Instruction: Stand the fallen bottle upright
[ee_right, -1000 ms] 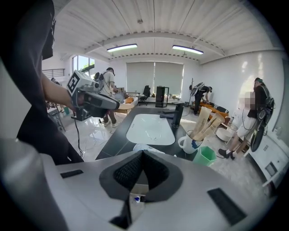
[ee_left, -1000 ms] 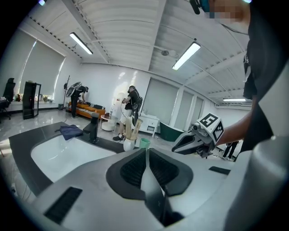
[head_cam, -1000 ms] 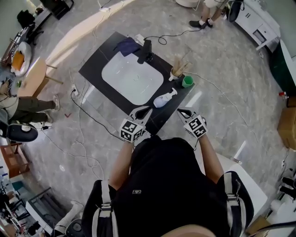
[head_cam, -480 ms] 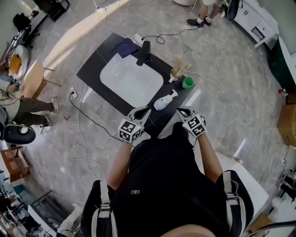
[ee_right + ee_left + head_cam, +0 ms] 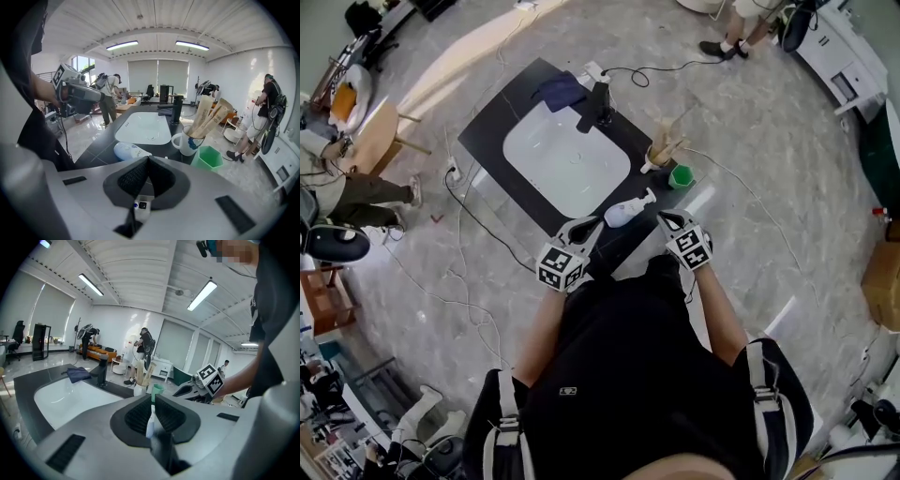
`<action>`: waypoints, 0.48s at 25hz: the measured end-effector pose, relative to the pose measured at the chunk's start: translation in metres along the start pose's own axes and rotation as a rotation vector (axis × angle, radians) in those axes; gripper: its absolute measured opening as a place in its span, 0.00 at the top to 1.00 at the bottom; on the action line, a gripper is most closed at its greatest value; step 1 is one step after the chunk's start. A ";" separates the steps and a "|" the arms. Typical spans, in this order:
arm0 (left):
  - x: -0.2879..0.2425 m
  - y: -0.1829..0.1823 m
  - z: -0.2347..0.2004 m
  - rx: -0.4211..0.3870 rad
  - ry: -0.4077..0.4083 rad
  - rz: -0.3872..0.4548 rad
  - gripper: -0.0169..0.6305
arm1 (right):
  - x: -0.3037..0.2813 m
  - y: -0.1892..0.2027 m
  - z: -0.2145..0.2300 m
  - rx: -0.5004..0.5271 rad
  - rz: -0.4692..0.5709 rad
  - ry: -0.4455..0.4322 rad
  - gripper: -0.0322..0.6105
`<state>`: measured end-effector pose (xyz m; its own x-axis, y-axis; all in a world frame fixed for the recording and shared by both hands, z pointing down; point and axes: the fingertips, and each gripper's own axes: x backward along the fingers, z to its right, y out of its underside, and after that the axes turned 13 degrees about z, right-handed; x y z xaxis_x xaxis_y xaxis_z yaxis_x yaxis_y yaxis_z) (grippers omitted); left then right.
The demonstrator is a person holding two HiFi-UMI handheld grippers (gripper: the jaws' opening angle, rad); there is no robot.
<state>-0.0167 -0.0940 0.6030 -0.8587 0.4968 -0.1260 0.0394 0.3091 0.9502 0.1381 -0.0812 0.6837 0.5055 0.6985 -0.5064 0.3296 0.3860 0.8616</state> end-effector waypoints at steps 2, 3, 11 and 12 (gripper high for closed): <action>-0.003 -0.002 0.004 -0.001 -0.011 -0.003 0.92 | -0.005 0.004 0.006 -0.014 -0.002 -0.005 0.86; -0.005 -0.003 0.006 -0.001 -0.014 -0.005 0.92 | -0.007 0.008 0.009 -0.020 -0.006 -0.007 0.86; -0.009 -0.004 0.006 -0.006 -0.038 -0.025 0.92 | -0.031 0.031 0.018 0.164 -0.078 -0.070 0.86; -0.009 -0.004 0.004 -0.007 -0.043 -0.028 0.92 | -0.034 0.032 0.019 0.181 -0.087 -0.084 0.86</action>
<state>-0.0072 -0.0963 0.5993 -0.8366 0.5224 -0.1647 0.0121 0.3182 0.9479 0.1464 -0.1043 0.7278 0.5313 0.6113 -0.5866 0.5093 0.3229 0.7977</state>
